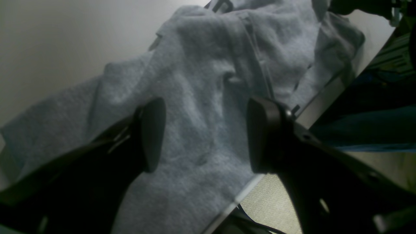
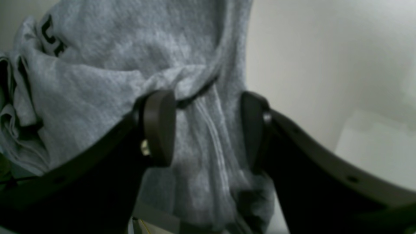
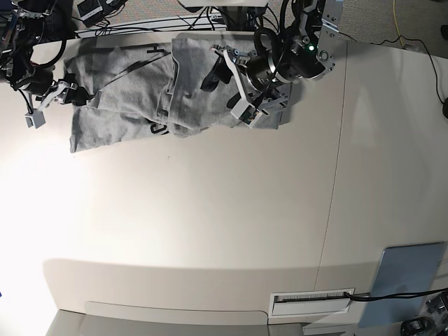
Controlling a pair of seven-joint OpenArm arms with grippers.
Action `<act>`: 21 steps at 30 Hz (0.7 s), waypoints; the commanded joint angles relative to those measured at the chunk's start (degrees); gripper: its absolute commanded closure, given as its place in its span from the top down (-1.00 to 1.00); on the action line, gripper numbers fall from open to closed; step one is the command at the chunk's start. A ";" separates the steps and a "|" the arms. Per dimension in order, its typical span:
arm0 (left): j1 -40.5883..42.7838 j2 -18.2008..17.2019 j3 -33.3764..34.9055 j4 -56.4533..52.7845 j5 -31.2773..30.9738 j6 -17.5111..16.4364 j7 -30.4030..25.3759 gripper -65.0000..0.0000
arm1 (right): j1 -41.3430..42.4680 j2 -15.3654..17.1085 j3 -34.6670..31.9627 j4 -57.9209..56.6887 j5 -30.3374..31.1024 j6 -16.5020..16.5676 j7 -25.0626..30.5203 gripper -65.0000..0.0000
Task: Fold the T-shirt properly
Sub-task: 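Grasp the collar end of the strip with the right gripper, then lift the strip with both grippers and fold it over onto itself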
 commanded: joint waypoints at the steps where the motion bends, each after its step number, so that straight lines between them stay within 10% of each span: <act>1: -0.13 0.31 0.04 0.98 -0.70 -0.26 -1.05 0.21 | 0.04 1.07 0.17 0.22 -0.50 -0.24 -1.29 -0.01; 21: -0.13 0.28 0.04 0.98 0.94 -0.26 -1.01 0.11 | 4.33 3.63 1.88 -2.16 2.23 0.52 0.39 -0.01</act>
